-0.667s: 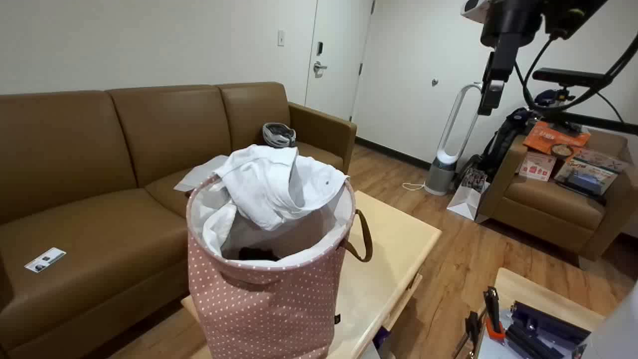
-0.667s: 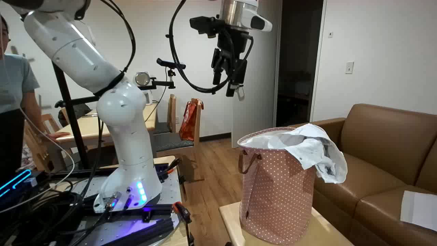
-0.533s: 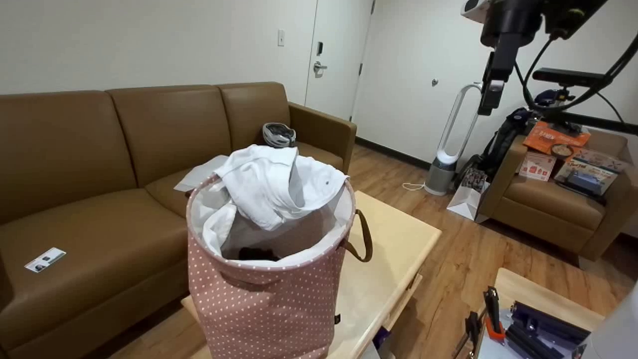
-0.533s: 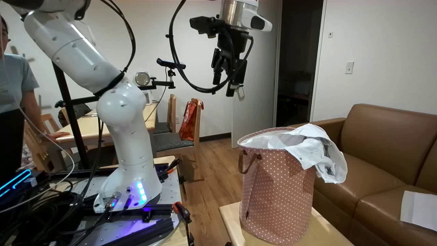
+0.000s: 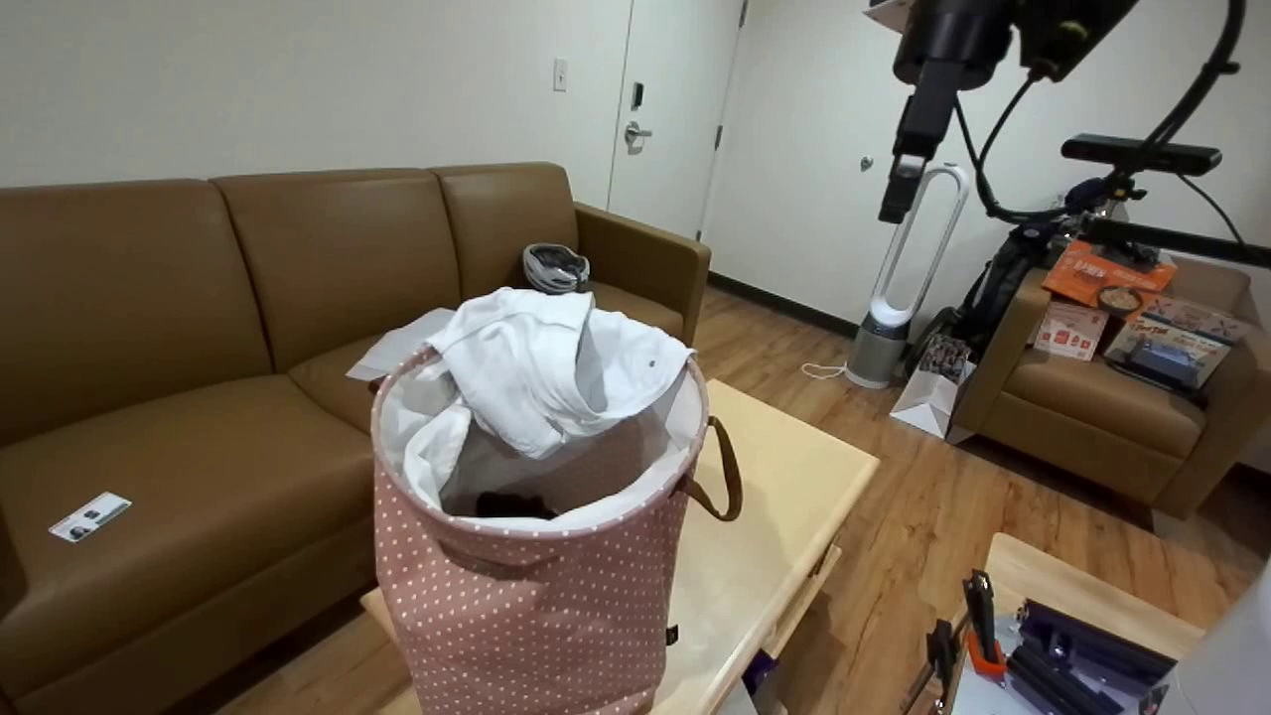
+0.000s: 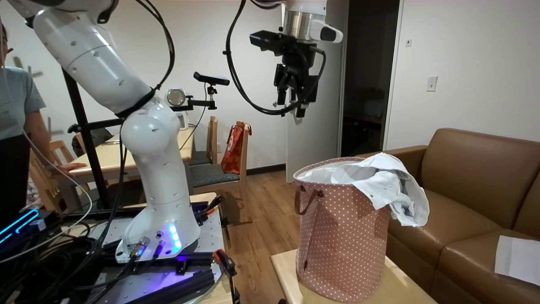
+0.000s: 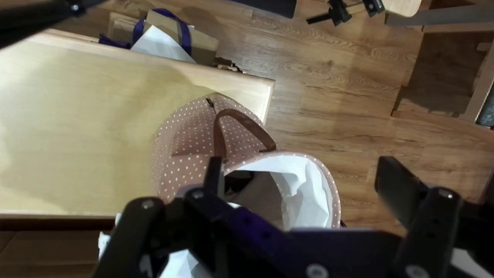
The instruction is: Put the white pair of shorts in the laundry bag
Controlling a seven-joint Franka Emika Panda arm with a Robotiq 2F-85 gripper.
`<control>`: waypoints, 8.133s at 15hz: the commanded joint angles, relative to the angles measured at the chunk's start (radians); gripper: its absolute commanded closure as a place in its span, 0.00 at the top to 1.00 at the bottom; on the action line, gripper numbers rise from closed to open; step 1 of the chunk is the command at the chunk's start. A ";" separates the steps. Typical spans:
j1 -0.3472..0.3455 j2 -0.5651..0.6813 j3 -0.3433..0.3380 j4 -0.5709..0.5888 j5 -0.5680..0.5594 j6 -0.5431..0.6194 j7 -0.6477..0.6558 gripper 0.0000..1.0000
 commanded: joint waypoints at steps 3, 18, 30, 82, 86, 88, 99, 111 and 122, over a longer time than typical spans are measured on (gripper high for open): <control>0.031 0.122 0.114 -0.033 0.013 0.260 0.002 1.00; 0.099 0.464 0.322 -0.159 -0.047 1.005 0.226 1.00; 0.149 0.675 0.183 -0.042 -0.845 1.116 1.045 1.00; -0.308 0.653 0.628 -0.051 -0.310 1.122 0.527 0.01; -0.406 0.563 0.750 0.081 0.019 0.856 0.218 0.01; -0.255 0.497 0.577 0.155 0.109 0.690 0.101 0.01; -0.070 0.418 0.282 0.559 0.060 0.231 0.025 0.01; -0.002 0.421 0.270 0.830 0.071 0.131 -0.012 0.01; 0.039 0.381 0.280 0.848 0.115 -0.053 -0.068 0.01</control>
